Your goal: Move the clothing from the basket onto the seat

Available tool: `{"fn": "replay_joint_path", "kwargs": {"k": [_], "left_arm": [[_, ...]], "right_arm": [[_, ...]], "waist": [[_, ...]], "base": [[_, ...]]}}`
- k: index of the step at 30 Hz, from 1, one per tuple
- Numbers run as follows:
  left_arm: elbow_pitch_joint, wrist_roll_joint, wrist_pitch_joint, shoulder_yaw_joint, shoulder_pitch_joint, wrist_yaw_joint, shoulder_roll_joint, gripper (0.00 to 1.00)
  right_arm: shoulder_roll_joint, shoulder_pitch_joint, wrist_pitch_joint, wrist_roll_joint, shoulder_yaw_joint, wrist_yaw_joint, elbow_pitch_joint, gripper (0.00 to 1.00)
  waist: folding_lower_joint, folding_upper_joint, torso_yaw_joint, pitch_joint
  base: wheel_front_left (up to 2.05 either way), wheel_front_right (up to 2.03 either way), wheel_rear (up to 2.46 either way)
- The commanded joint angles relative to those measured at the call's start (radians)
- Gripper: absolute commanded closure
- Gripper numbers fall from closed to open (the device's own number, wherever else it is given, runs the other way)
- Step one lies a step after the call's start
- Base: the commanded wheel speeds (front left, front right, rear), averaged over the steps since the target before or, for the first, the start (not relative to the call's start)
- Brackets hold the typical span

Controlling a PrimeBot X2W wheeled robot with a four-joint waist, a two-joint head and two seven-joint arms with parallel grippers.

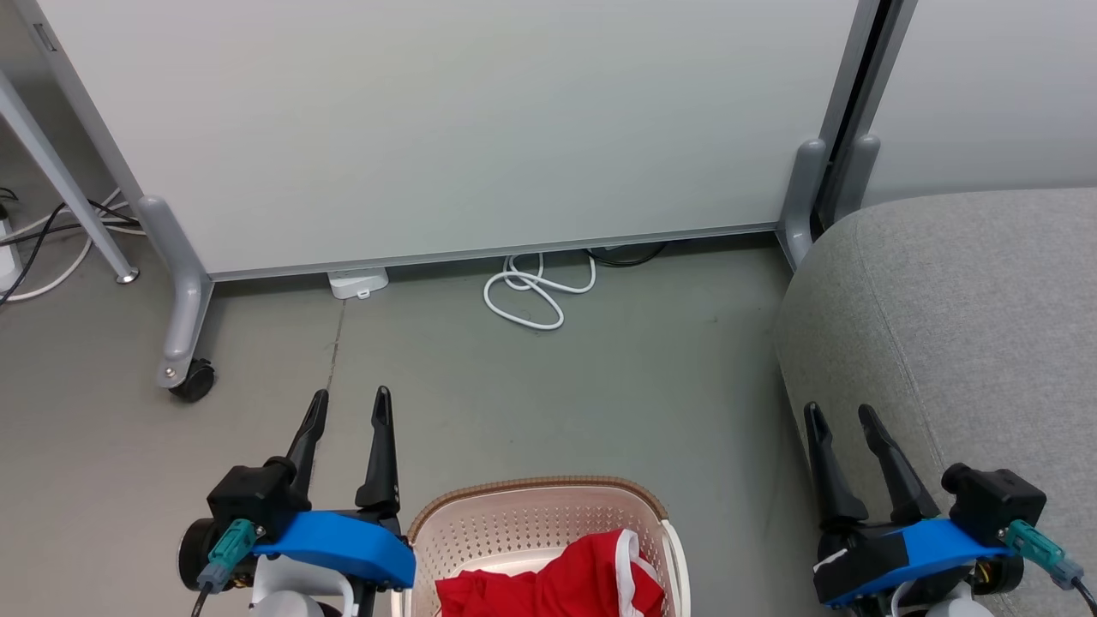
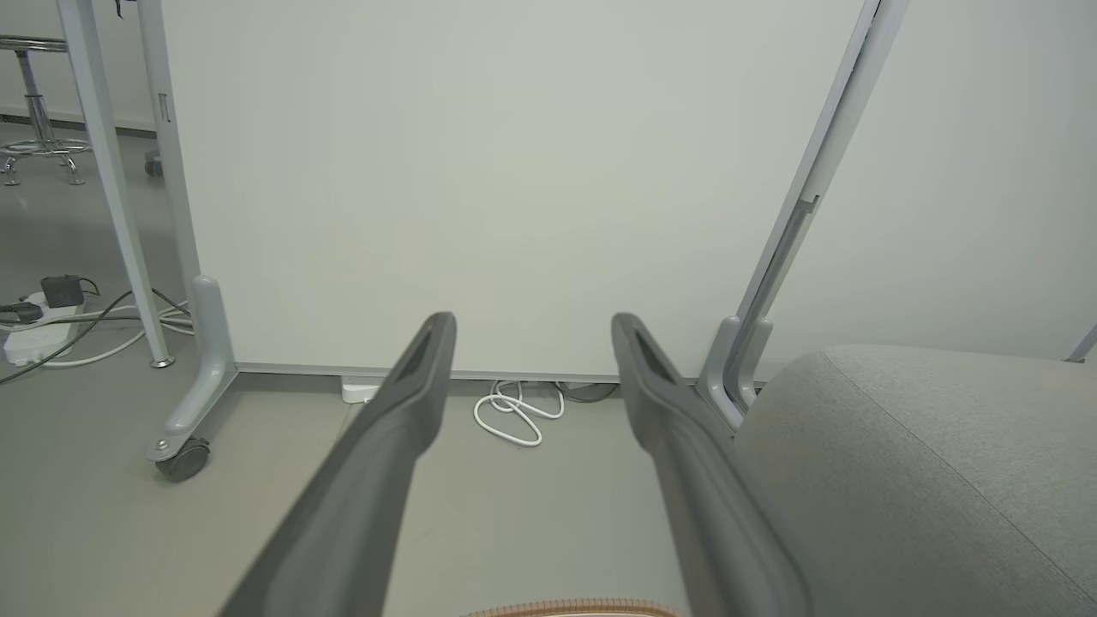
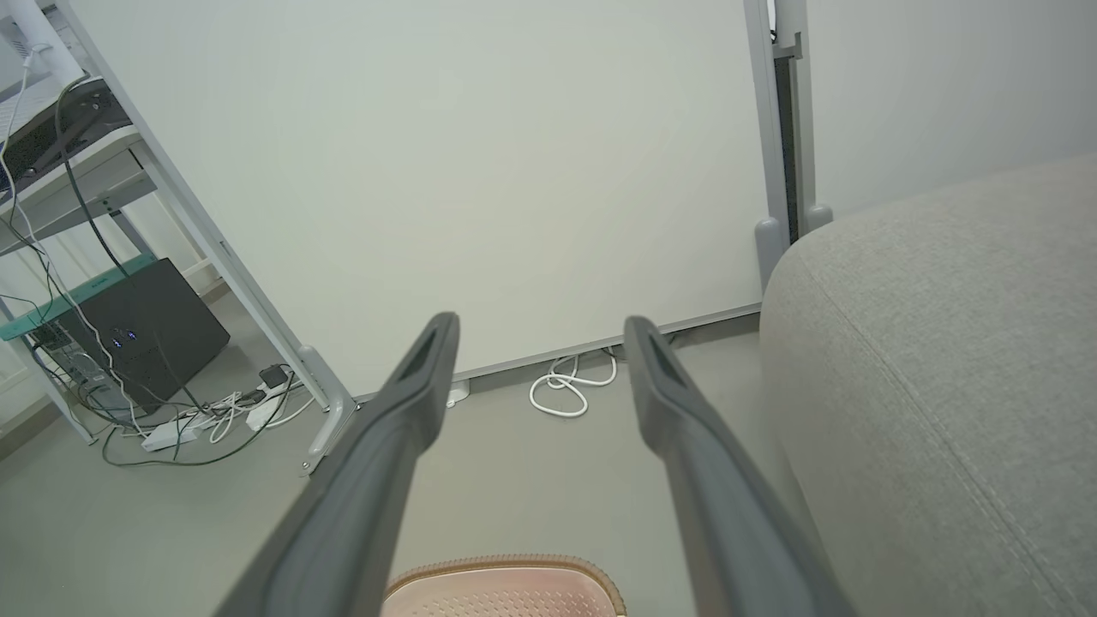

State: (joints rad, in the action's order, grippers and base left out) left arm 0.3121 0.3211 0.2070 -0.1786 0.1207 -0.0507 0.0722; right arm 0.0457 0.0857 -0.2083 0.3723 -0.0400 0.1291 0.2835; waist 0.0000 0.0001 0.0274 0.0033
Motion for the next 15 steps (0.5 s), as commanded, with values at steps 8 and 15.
{"fn": "replay_joint_path", "kwargs": {"k": [8,15], "left_arm": [[0.012,-0.078,0.024,0.005,0.020,-0.007,-0.004,0.00],[0.023,-0.132,0.036,0.003,0.020,-0.012,-0.009,0.00]], "right_arm": [[0.007,0.016,-0.023,0.001,0.004,0.002,0.015,0.00],[0.007,0.023,-0.035,0.013,-0.005,0.002,0.036,0.00]], "waist": [[0.0000,-0.0001,0.000,-0.001],[0.0000,-0.0001,0.001,-0.002]], "base": [[0.00,0.00,0.00],[0.00,0.00,0.00]]}}
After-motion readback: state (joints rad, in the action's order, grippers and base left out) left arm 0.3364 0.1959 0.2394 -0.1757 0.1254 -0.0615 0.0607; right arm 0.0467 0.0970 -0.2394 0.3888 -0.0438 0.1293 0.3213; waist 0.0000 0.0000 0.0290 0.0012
